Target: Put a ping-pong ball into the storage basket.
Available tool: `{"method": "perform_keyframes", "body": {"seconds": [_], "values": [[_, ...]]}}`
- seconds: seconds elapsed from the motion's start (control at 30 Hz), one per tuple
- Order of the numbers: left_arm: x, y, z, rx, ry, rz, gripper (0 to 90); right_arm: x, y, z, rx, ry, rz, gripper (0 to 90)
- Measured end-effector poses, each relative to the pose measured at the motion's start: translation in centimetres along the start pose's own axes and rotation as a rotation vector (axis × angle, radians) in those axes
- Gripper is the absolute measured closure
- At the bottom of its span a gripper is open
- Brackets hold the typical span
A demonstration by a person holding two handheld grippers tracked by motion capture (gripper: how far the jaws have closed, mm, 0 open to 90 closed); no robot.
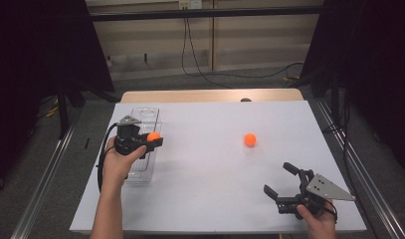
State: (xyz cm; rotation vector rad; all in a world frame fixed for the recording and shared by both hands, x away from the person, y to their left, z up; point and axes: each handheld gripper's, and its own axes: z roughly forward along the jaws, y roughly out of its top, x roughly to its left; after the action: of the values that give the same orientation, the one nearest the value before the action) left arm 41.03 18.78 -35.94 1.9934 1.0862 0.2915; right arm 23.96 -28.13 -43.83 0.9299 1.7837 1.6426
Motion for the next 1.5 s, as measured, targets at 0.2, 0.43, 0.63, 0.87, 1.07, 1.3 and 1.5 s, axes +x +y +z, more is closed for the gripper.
{"method": "perform_keyframes", "body": {"seconds": [0.2,0.43,0.63,0.87,1.07,1.3,1.5], "values": [[0.2,0.0,-0.1,-0.001,0.005,-0.003,50.7,0.0,0.0,0.0,0.001,0.000,0.000,1.5],[0.4,-0.2,-0.1,-0.005,0.015,-0.010,50.7,0.0,0.0,0.0,0.000,0.000,0.001,1.5],[0.8,-0.3,-0.1,-0.003,0.022,-0.016,50.7,0.0,0.0,0.0,0.001,0.001,0.001,1.5],[1.1,-0.5,-0.1,-0.004,0.041,-0.021,50.7,0.0,0.0,0.0,0.001,0.000,0.001,1.5],[1.4,-0.6,0.1,0.005,0.058,-0.014,50.7,0.0,0.0,0.0,0.000,0.001,-0.001,1.5],[1.7,-0.8,0.1,0.006,0.076,-0.020,50.5,0.0,0.0,0.0,0.000,0.001,0.000,1.5],[2.0,-1.0,0.3,0.008,0.084,-0.029,50.6,0.0,0.0,0.0,0.003,0.001,0.000,1.5]]}}
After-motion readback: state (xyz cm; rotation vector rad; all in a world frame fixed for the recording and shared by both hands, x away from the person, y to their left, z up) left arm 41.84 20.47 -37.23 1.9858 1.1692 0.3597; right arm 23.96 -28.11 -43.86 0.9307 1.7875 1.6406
